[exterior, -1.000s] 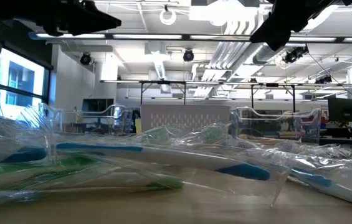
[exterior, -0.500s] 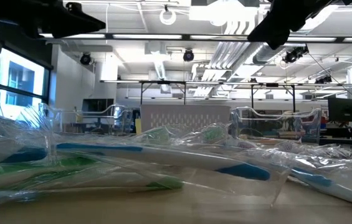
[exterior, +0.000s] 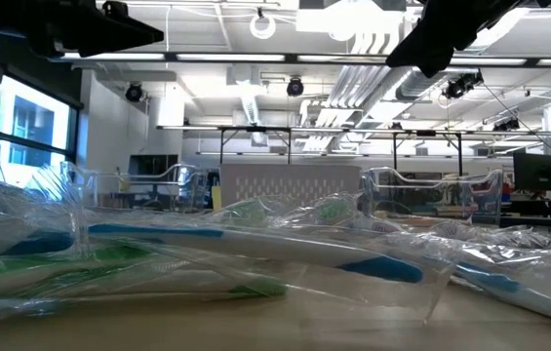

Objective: Pick & Place Toothbrushes
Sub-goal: Put the orange toothbrush into the right transparent bin

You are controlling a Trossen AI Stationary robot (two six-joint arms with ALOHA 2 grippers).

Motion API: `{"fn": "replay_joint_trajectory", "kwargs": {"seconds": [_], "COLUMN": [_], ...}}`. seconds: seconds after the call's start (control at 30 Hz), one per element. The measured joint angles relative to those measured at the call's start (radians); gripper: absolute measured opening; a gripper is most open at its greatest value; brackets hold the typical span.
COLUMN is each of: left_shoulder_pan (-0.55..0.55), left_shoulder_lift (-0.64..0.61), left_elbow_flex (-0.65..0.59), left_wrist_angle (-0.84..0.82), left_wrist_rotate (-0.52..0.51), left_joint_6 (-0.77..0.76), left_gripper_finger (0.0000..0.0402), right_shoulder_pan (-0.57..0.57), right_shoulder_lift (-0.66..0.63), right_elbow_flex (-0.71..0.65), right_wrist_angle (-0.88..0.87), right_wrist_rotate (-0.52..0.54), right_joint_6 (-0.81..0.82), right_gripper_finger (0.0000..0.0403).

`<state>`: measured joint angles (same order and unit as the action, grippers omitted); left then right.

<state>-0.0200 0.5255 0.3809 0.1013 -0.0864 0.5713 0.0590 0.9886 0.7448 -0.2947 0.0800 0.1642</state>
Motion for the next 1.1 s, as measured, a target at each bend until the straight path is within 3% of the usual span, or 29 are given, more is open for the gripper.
{"fn": "replay_joint_trajectory", "kwargs": {"seconds": [0.2, 0.47, 0.77, 1.1], "left_shoulder_pan": [0.000, 0.000, 0.000, 0.000], "left_shoulder_lift": [0.000, 0.001, 0.014, 0.166], "left_elbow_flex": [0.000, 0.000, 0.000, 0.015], "left_wrist_angle": [-0.024, -0.191, -0.356, -0.340], "left_wrist_rotate": [0.071, 0.209, 0.168, 0.150], "left_joint_6": [-0.029, -0.364, -0.605, -0.633], "left_gripper_finger": [0.0166, 0.0166, 0.0166, 0.0166], "right_shoulder_pan": [0.000, 0.000, 0.000, 0.000], "right_shoulder_lift": [0.000, 0.000, 0.000, 0.000], "right_elbow_flex": [0.000, 0.000, 0.000, 0.000], "right_wrist_angle": [0.000, -0.001, -0.001, -0.001], "right_wrist_rotate": [0.000, 0.000, -0.001, -0.001], "right_joint_6": [0.000, -0.001, -0.004, -0.004], "right_gripper_finger": [0.0002, 0.0002, 0.0002, 0.0002]}}
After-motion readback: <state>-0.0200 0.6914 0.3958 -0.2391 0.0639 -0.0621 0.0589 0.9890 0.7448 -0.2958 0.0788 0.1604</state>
